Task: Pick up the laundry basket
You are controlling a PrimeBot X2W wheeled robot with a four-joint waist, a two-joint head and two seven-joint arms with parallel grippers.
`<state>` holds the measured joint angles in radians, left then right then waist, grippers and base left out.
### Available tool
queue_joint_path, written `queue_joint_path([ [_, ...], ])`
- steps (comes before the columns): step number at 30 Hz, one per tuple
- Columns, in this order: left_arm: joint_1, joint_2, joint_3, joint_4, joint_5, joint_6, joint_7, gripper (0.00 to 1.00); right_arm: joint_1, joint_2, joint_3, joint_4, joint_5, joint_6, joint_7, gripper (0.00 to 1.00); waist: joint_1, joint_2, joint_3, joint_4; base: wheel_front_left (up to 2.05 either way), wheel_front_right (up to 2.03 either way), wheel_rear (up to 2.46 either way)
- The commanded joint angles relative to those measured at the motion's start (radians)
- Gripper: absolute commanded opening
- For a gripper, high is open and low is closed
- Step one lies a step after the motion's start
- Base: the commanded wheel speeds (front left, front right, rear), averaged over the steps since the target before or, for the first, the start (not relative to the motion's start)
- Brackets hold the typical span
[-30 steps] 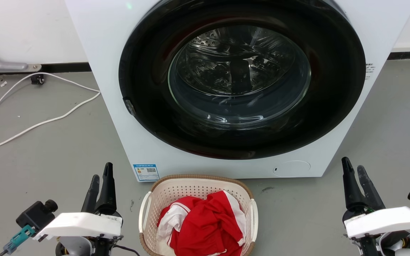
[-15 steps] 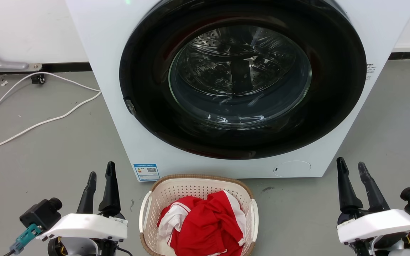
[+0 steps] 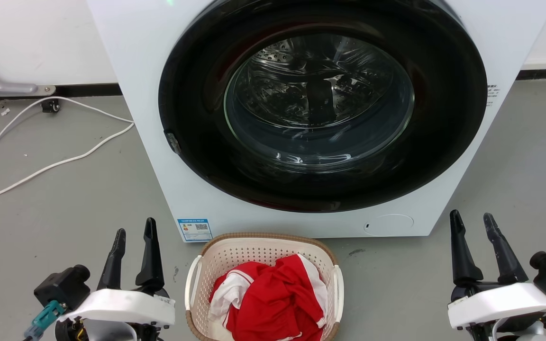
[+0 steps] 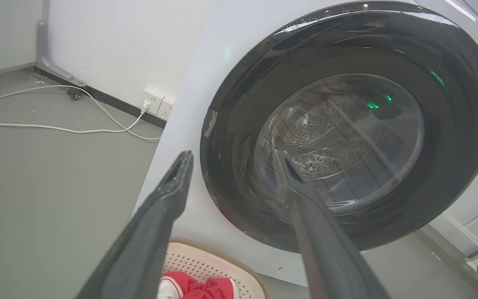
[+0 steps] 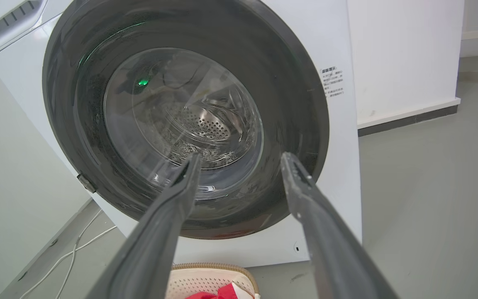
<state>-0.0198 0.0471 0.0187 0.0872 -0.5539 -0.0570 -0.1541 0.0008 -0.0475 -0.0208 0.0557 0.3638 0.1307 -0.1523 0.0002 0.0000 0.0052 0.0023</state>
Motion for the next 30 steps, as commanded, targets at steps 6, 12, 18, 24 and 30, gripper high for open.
queue_joint_path([
  [6, 0.011, 0.003, 0.000, -0.012, 0.079, 0.001, -0.022, 1.00, 0.010, -0.004, -0.002, -0.012, -0.097, 0.000, -0.024, 1.00, -0.0001, 0.0000, 0.000, -0.001, 0.00, 0.00, 0.00],
  [12, 0.020, 0.004, -0.003, -0.011, 0.133, 0.005, -0.036, 1.00, 0.019, -0.004, -0.005, 0.004, -0.162, 0.000, -0.038, 1.00, -0.0001, 0.0000, -0.002, -0.001, 0.00, 0.00, 0.00],
  [18, 0.029, 0.004, -0.008, -0.015, 0.181, 0.010, -0.050, 1.00, 0.017, -0.004, -0.009, -0.008, -0.203, 0.000, -0.052, 1.00, -0.0001, 0.0000, -0.005, 0.000, 0.00, 0.00, 0.00],
  [24, 0.033, 0.004, -0.009, -0.024, 0.229, 0.012, -0.064, 1.00, 0.025, -0.004, -0.010, -0.030, -0.247, 0.000, -0.063, 1.00, -0.0001, 0.0000, -0.008, 0.003, 0.00, 0.00, 0.00],
  [30, 0.040, 0.004, -0.004, -0.032, 0.279, 0.015, -0.075, 1.00, 0.033, -0.004, -0.010, -0.039, -0.293, 0.000, -0.077, 1.00, -0.0001, 0.0000, -0.011, 0.004, 0.00, 0.00, 0.00],
])
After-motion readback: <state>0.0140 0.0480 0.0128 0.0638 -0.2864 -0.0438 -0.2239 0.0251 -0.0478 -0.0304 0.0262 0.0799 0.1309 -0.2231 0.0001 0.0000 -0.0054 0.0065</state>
